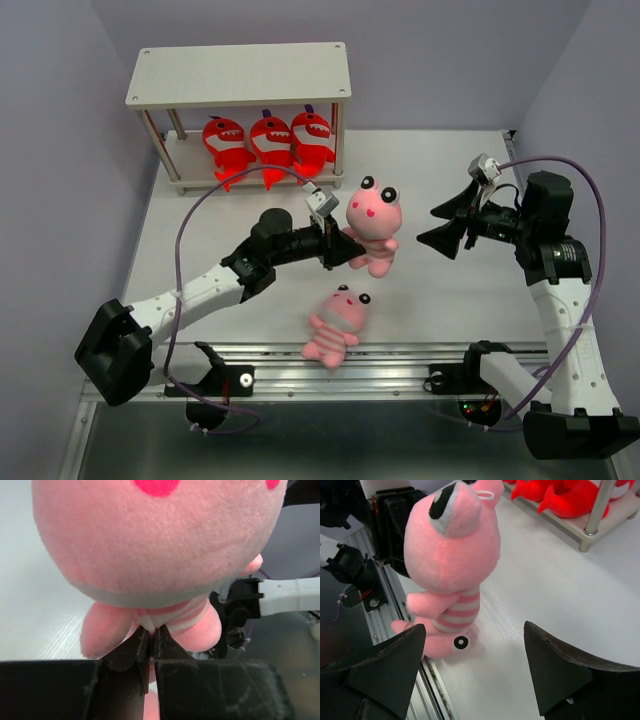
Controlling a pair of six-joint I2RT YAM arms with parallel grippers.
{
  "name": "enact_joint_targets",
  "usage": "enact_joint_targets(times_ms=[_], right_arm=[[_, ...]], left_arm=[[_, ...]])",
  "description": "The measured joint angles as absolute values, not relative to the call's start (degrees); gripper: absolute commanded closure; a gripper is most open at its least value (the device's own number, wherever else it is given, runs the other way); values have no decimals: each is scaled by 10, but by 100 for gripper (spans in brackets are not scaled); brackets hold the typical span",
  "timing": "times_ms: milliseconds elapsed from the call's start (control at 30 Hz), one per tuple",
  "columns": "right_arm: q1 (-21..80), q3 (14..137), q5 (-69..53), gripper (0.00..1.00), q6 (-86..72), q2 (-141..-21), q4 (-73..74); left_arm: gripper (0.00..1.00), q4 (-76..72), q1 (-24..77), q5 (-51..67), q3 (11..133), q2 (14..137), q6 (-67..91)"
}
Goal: Place and organize the stuffed toys onto the shelf
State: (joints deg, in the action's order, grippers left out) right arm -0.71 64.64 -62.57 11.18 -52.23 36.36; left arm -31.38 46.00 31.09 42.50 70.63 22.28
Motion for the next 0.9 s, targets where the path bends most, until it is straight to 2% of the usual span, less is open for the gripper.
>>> enact_joint_targets(times_ms=[67,133,300,467,633,900], right_arm=[[-7,646,-597,4,113,-522,362],[-7,638,-571,1,112,-517,351],[-7,581,-513,0,105,-496,320],[-7,476,-477,0,100,-484,274],[-7,411,-457,0,108,-477,264],[-7,407,-460,0,113,-449,248]], left_arm=[[100,-277,446,300,434,702,203],[100,-223,426,284,453,700,180],[100,-79,382,246,555,707,119],[100,34,328,221,738,758,69],[100,115,269,213,918,836,49],[100,213,193,208,1199,1019,64]])
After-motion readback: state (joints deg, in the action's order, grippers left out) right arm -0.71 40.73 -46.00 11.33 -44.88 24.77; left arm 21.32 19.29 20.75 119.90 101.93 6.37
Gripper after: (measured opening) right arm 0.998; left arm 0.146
